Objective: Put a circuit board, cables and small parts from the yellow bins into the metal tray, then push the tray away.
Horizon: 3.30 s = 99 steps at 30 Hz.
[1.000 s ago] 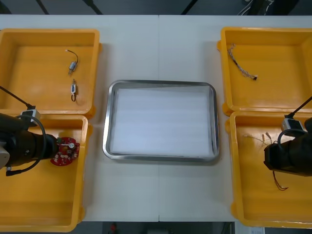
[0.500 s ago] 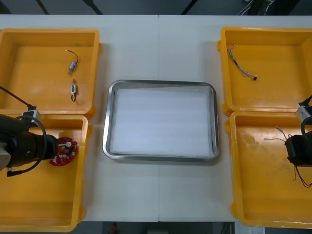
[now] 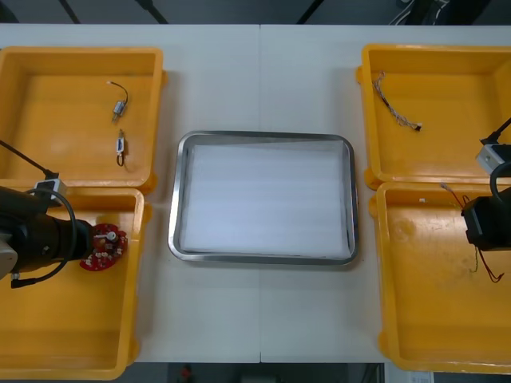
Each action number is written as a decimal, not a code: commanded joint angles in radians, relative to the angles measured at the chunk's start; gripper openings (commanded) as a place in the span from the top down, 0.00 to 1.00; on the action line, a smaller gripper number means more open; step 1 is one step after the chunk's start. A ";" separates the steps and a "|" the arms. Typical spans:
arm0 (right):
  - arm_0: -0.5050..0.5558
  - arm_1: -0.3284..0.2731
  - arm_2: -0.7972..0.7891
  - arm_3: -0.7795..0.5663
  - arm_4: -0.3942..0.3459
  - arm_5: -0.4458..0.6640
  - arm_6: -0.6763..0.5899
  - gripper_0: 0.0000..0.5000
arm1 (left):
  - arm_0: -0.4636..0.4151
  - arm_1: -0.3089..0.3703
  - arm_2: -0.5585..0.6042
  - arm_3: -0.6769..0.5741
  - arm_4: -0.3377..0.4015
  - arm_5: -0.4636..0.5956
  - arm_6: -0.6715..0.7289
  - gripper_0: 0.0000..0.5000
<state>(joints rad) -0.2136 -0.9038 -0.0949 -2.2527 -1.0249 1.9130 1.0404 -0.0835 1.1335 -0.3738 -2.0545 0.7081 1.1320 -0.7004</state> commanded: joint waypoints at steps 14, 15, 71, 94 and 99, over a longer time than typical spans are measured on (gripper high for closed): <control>-0.089 -0.061 -0.025 -0.068 -0.113 0.007 0.067 1.00 | -0.035 0.226 -0.001 -0.101 0.177 -0.011 -0.014 0.94; -0.087 -0.067 -0.023 -0.073 -0.115 0.007 0.072 1.00 | -0.035 0.233 0.001 -0.107 0.179 -0.012 -0.017 0.94; -0.142 -0.115 0.014 -0.108 -0.075 0.007 0.204 1.00 | -0.581 -0.051 0.110 -0.052 0.304 0.632 0.245 0.97; -0.142 -0.115 0.014 -0.111 -0.078 0.007 0.207 1.00 | -0.610 -0.379 -0.100 -0.067 -0.015 0.658 0.544 0.96; -0.142 -0.113 0.014 -0.111 -0.072 0.007 0.207 1.00 | -0.610 -0.440 -0.145 -0.064 -0.073 0.670 0.559 0.95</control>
<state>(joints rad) -0.3281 -0.9748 -0.0906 -2.3366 -1.0958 1.9165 1.2206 -0.6724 0.7354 -0.4987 -2.0917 0.6611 1.7866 -0.2270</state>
